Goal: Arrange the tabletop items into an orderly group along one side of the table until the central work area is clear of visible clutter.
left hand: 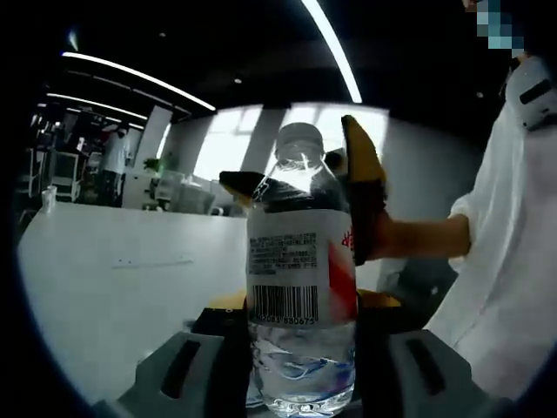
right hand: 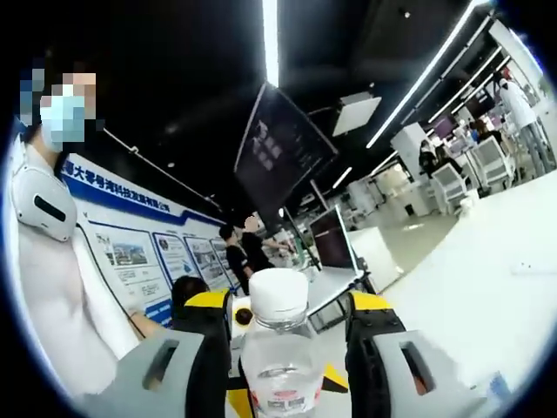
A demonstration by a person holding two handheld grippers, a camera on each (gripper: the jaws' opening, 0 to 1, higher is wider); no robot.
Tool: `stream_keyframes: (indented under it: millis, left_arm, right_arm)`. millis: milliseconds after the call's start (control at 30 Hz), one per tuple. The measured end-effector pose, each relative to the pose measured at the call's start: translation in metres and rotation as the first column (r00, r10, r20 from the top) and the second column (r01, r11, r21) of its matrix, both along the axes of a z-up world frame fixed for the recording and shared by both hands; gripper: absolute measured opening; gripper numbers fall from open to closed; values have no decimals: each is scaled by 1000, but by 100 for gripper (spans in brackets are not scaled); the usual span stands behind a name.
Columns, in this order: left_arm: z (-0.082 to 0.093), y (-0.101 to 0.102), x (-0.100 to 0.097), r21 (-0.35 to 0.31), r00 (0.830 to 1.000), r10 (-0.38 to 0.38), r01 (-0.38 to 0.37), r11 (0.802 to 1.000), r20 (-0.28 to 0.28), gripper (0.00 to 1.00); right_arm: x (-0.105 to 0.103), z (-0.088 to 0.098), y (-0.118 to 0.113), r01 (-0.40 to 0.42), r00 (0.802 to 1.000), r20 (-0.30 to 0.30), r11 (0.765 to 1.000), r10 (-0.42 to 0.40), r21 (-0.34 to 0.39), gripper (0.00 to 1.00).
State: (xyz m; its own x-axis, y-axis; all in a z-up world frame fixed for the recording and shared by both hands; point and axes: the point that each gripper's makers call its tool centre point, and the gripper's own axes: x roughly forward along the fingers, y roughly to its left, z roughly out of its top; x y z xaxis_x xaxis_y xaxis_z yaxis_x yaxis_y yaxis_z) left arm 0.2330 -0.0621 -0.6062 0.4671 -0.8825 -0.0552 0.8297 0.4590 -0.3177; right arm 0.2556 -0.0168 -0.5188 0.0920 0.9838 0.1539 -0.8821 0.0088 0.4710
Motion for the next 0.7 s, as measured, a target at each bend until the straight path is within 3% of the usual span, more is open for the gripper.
stream_keyframes:
  millis: [33,67,100,133,200,300,367,567,700]
  left_arm:
    - [-1,1,0,1,1000,2,-2,1000,-2,42]
    - [-1,1,0,3,1000,4,-4,1000,-4,42]
    - [-5,3,0,9,999,17,-16,1000,-34,42]
    - [-4,2,0,11,1000,14,-14,1000,-8,42]
    - [-9,3,-1,32,1000,26,-25,999,-14,42]
    - [-19,6,0,91,998,55,-54,994,-12,43]
    - [-21,6,-1,93,998,53,-52,994,-17,43]
    - [-27,23,9,146,987,163,-161,976,0,45]
    - [-31,41,7,184,971,237,-232,955,-4,58]
  right_arm:
    - [-1,0,1,-5,1000,0,1000,5,-1,39]
    - [-1,-2,3,-16,1000,5,1000,16,-5,27]
    - [-3,1,5,-33,999,-3,999,33,14,26]
    - [-2,-1,6,-38,999,-8,999,39,4,26]
    - [-5,-4,8,-54,997,50,998,55,-28,25]
    - [-10,-9,14,-72,993,88,995,78,-64,23]
    - [-13,-10,18,-88,992,90,994,94,-68,23]
    - [-7,-14,26,-92,989,107,993,100,-77,22]
    - [1,-22,30,-80,984,149,990,97,-112,22]
